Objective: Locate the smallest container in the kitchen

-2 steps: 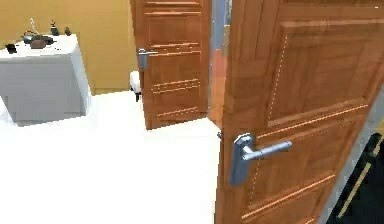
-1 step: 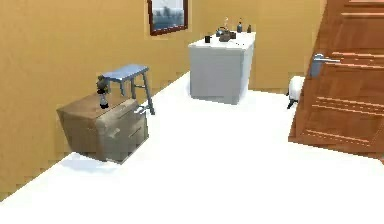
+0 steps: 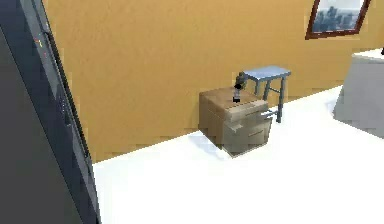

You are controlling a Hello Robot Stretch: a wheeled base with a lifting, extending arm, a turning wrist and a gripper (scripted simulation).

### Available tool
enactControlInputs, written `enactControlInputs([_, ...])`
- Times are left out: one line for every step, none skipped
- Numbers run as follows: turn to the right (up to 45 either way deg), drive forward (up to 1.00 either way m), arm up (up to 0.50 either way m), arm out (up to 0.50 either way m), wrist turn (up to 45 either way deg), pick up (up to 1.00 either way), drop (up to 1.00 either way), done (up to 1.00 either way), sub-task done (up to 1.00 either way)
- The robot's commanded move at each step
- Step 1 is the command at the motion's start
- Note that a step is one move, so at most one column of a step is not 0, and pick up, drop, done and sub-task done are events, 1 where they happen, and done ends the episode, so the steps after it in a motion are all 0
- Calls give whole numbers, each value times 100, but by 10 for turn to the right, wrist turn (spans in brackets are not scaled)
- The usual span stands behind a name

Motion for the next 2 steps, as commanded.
enactControlInputs([0, 30, 0, 0, 0, 0, 0, 0, 0])
enactControlInputs([450, 0, 0, 0, 0, 0, 0, 0, 0])
